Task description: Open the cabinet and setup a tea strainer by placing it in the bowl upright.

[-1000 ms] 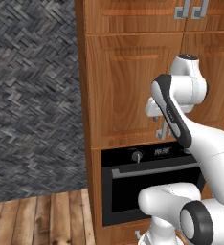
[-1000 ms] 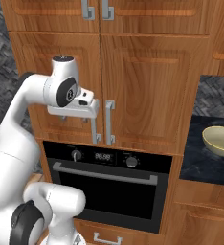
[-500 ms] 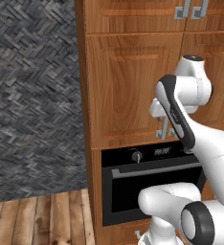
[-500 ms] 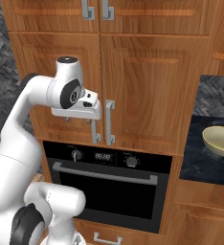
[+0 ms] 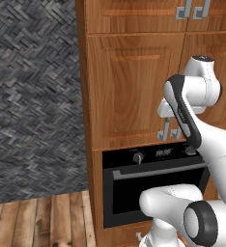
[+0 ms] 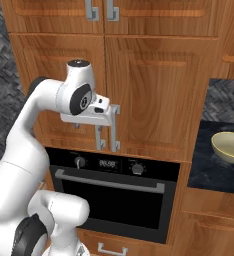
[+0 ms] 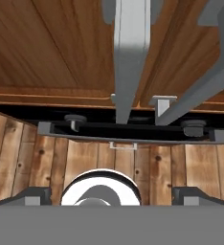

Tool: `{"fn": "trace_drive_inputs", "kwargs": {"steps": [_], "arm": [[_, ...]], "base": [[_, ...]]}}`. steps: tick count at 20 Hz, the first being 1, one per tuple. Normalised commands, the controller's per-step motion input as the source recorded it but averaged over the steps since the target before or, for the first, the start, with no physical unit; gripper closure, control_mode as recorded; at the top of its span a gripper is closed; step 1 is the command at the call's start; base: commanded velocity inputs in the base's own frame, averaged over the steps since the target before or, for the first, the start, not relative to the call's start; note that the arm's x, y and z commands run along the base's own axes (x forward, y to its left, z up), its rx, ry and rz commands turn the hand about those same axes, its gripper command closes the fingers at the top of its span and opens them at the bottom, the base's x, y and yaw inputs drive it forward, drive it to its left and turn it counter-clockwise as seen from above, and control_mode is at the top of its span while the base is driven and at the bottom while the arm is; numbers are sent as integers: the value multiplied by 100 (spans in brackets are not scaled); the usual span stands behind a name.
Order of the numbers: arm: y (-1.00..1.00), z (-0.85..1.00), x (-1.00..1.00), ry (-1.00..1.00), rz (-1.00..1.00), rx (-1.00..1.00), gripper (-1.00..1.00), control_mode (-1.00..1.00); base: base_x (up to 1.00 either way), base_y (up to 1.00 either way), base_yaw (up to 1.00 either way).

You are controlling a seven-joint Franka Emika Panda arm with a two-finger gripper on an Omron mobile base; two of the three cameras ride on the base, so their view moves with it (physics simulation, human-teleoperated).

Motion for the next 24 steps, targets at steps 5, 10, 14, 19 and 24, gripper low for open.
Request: {"fn": "trace_drive_inputs", "kwargs": {"steps": [5, 10, 14, 19, 24], "arm": [[0, 0, -16, -1, 0, 0, -100, -100], [0, 0, -12, -2, 0, 0, -100, -100], [0, 0, -2, -1, 0, 0, -100, -100], [0, 0, 0, 0, 0, 0, -100, 100], [0, 0, 0, 0, 0, 0, -100, 100]], "base": [[0, 0, 0], [0, 0, 0], [0, 0, 0], [0, -5, 0], [0, -29, 0]]}}
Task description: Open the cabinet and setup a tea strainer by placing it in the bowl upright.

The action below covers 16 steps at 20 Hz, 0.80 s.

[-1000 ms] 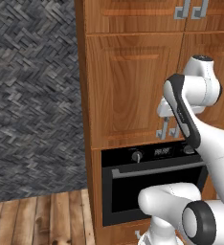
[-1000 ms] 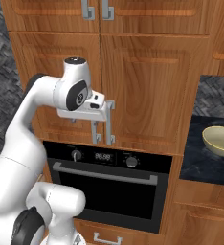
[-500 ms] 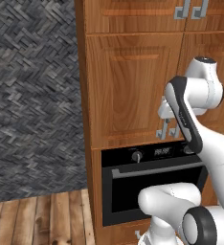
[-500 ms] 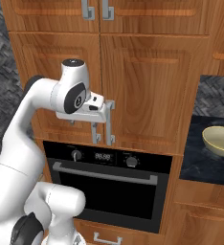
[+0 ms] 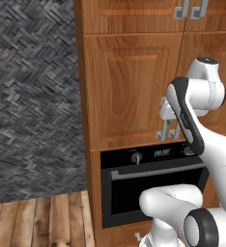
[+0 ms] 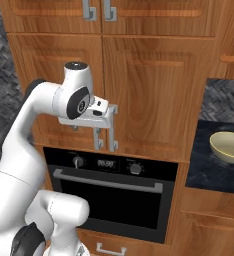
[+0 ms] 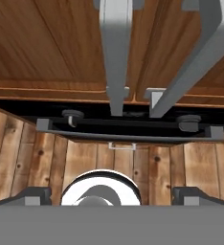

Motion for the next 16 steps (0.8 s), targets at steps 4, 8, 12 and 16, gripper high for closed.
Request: {"fn": "trace_drive_inputs", "kwargs": {"steps": [4, 8, 12, 16], "arm": [[0, 0, 0, 0, 0, 0, -100, 100], [0, 0, 0, 0, 0, 0, -100, 100], [0, 0, 0, 0, 0, 0, -100, 100], [0, 0, 0, 0, 0, 0, -100, 100]], "base": [[0, -31, 0], [0, -24, 0], [0, -32, 0], [0, -50, 0]]}}
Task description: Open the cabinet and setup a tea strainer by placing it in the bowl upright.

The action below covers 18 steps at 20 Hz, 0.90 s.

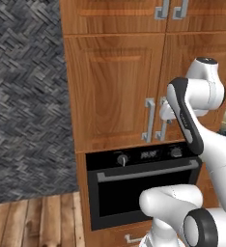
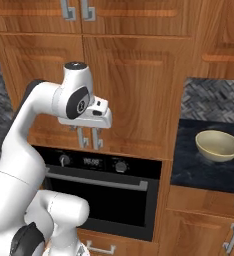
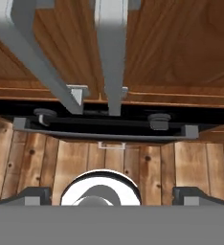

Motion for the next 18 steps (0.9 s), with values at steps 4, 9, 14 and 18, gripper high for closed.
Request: {"fn": "trace_drive_inputs", "kwargs": {"steps": [4, 9, 14, 18], "arm": [[0, 0, 0, 0, 0, 0, -100, 100], [0, 0, 0, 0, 0, 0, -100, 100], [0, 0, 0, 0, 0, 0, -100, 100], [0, 0, 0, 0, 0, 0, -100, 100]], "base": [[0, -42, 0], [-16, -2, 3], [-37, 0, 3], [-40, 0, 5]]}}
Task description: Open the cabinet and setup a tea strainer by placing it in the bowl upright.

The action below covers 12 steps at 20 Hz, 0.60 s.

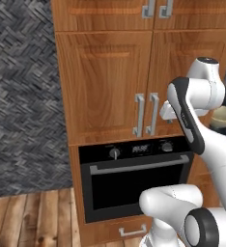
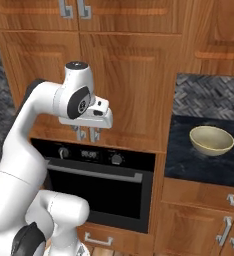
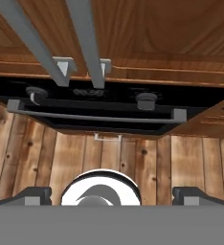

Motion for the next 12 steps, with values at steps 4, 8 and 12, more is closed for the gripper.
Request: {"fn": "trace_drive_inputs", "kwargs": {"steps": [4, 8, 12], "arm": [[0, 0, 0, 0, 0, 0, -100, 100], [0, 0, 0, 0, 0, 0, -100, 100], [0, 0, 0, 0, 0, 0, -100, 100]], "base": [[-36, 0, 4], [-33, 0, 3], [-36, 0, 2]]}}
